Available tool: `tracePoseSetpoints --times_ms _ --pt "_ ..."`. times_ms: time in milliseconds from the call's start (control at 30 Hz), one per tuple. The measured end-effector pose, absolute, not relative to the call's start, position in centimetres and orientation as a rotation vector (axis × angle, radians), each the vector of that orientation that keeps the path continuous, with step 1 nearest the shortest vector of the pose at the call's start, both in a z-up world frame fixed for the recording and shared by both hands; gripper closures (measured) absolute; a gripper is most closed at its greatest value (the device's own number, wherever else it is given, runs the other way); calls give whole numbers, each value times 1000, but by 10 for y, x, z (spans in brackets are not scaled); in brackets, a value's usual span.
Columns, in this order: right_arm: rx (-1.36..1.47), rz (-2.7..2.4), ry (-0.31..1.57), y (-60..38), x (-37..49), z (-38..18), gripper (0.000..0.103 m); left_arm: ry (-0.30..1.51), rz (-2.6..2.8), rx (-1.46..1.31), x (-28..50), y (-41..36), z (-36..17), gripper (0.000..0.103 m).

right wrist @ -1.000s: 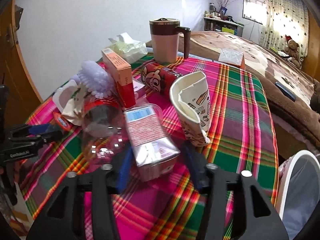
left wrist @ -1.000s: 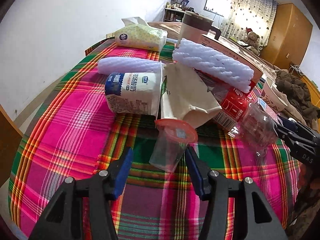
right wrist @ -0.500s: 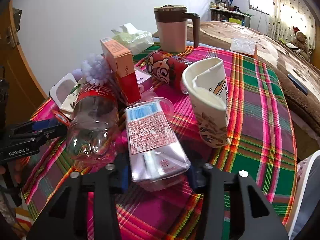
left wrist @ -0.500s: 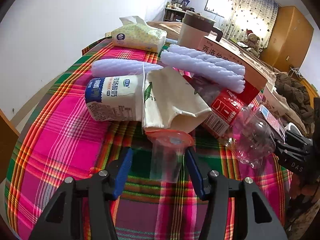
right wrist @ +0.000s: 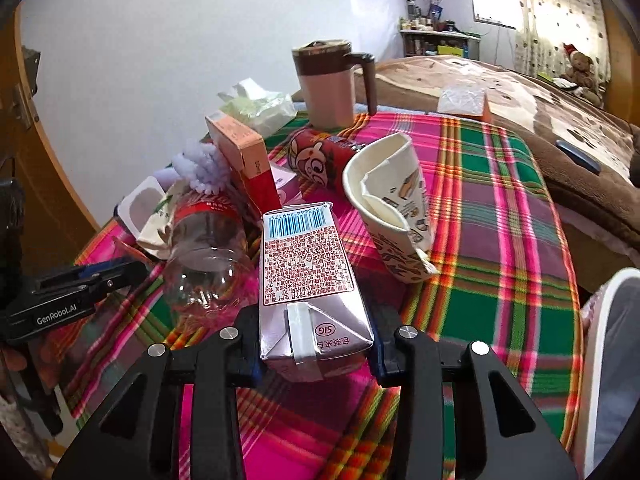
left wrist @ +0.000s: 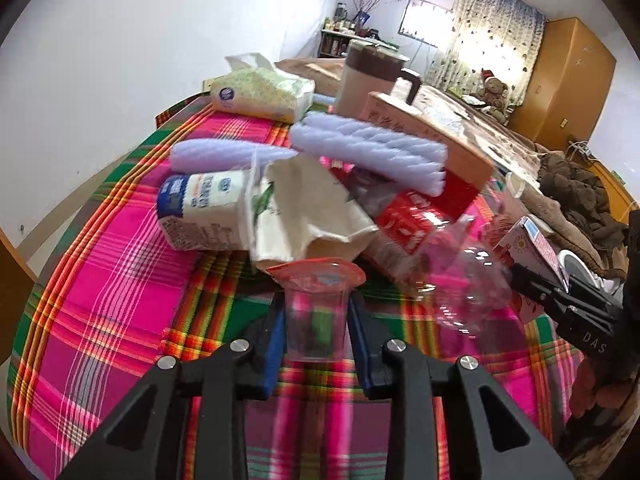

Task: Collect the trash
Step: 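Carry the pink milk carton over the white bin and open the right gripper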

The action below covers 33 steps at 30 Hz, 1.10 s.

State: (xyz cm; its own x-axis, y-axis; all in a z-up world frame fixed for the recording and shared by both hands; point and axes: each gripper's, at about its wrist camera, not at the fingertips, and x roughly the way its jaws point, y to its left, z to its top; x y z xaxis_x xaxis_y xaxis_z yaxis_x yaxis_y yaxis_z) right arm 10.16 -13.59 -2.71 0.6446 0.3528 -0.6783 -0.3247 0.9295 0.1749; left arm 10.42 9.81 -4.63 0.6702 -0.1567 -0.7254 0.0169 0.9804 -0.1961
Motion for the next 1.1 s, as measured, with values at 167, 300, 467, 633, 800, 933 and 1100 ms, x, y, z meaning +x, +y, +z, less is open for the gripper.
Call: tracePoseSetpoints --times_ms 167,300,467,633,800,933,1100 --pt "54 347 733 -148 88 -14 64 778 -129 -158 94 84 -26 72" --pt "63 295 689 -162 75 -2 64 738 -182 -140 88 66 -8 72" --pt "90 223 642 -190 62 10 63 705 -252 -103 90 34 6 72" --pt "103 145 618 -217 54 16 63 688 -339 -76 97 -1 16 72" --pt "125 54 614 -248 48 17 63 684 -424 -51 104 -43 20 72" --pt "142 -18 613 -271 46 18 63 677 -482 -45 110 -73 23 72" --pt "155 -117 614 -297 42 16 63 673 -566 -28 116 -114 25 72"
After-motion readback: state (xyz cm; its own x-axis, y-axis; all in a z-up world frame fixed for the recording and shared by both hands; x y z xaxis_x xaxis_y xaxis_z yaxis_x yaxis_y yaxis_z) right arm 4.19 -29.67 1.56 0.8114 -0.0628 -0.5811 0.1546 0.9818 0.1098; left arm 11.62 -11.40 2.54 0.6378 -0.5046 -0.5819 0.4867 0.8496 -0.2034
